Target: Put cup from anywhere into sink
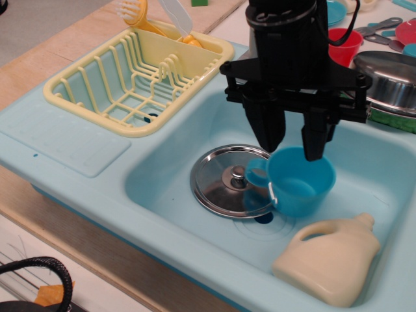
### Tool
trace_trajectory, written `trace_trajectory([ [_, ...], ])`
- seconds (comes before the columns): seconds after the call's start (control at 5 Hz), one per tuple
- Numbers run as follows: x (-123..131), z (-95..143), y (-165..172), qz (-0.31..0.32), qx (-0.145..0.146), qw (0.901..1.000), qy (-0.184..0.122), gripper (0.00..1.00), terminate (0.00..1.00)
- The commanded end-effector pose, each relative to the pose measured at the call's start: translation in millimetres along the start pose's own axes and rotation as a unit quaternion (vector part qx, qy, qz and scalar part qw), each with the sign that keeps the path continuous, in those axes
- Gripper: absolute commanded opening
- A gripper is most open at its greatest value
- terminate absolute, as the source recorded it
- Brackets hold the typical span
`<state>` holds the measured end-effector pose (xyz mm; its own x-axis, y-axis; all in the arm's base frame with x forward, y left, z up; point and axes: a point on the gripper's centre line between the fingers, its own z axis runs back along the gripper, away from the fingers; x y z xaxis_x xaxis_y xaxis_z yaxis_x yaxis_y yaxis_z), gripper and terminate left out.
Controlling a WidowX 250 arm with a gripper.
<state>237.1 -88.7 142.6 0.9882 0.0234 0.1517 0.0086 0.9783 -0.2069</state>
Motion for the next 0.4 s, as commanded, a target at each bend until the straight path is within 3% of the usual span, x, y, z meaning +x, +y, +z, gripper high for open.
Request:
trace_trajectory([
  [0.0, 2.9, 7.1, -4.3, -0.007, -0.007, 0.9998, -0.015, 1.00, 0.00],
  [0.2, 2.9, 7.1, -4.3, -0.007, -0.007, 0.9998, -0.015, 1.00, 1.00],
])
